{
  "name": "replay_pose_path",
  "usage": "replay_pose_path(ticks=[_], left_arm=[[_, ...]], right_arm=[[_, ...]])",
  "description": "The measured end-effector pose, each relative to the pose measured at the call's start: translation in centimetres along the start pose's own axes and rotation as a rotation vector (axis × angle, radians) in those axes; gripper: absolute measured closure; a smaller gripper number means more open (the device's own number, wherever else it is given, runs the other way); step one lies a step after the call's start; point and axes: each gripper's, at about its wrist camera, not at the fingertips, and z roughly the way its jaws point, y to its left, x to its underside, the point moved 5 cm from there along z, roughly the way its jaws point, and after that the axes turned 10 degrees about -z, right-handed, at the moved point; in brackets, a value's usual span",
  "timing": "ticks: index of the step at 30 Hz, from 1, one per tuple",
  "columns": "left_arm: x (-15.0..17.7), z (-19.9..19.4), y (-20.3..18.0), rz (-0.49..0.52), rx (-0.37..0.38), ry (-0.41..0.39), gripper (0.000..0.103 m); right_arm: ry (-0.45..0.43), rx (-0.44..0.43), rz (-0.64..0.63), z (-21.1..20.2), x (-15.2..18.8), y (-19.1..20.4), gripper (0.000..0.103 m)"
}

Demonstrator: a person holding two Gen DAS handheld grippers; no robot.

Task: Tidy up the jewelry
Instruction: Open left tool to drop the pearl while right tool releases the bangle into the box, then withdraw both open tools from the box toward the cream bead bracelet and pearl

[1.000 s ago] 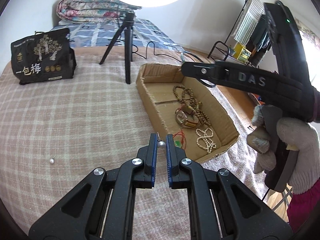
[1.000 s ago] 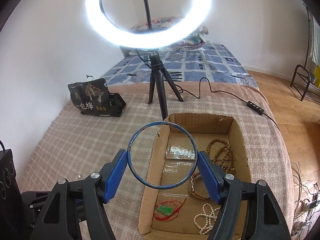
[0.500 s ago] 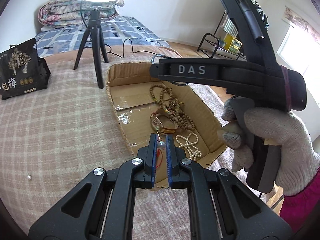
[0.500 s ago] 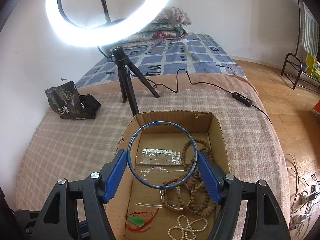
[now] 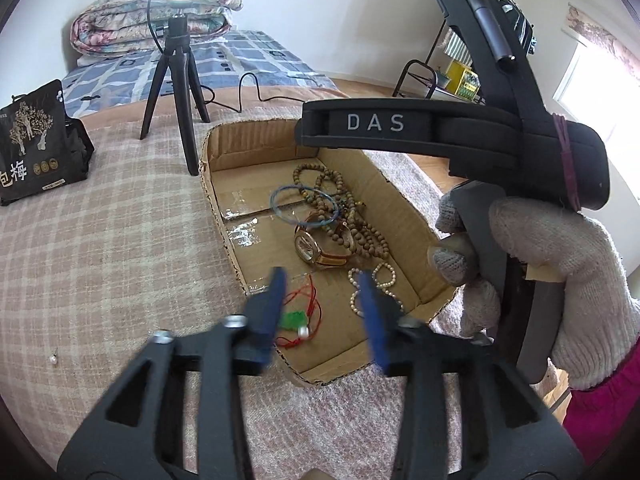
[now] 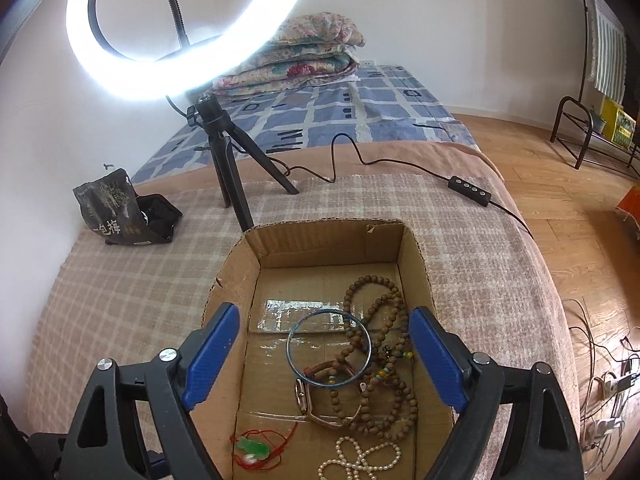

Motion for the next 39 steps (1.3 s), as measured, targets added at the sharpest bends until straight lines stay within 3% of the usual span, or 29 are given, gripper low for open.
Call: replay_pose_path(ticks=[15, 27, 39], left_arm=[[-0.1, -0.6, -0.3, 0.014, -0.015, -0.013, 0.048], [0.4, -3.9, -0.5, 0.037, -0.025, -0.052, 0.048], [1.2, -8.1, 3.6, 0.042, -0.085, -0.093, 0.048]], right_arm=[[0.013, 0.02, -0.002, -0.3, 0.2, 0.1, 0.009], [-0.018, 0.03, -0.013, -3.2, -0.3, 1.1, 0.009], [-0.076, 0.073, -0.037, -7.4, 0.4, 2.9, 0.009]])
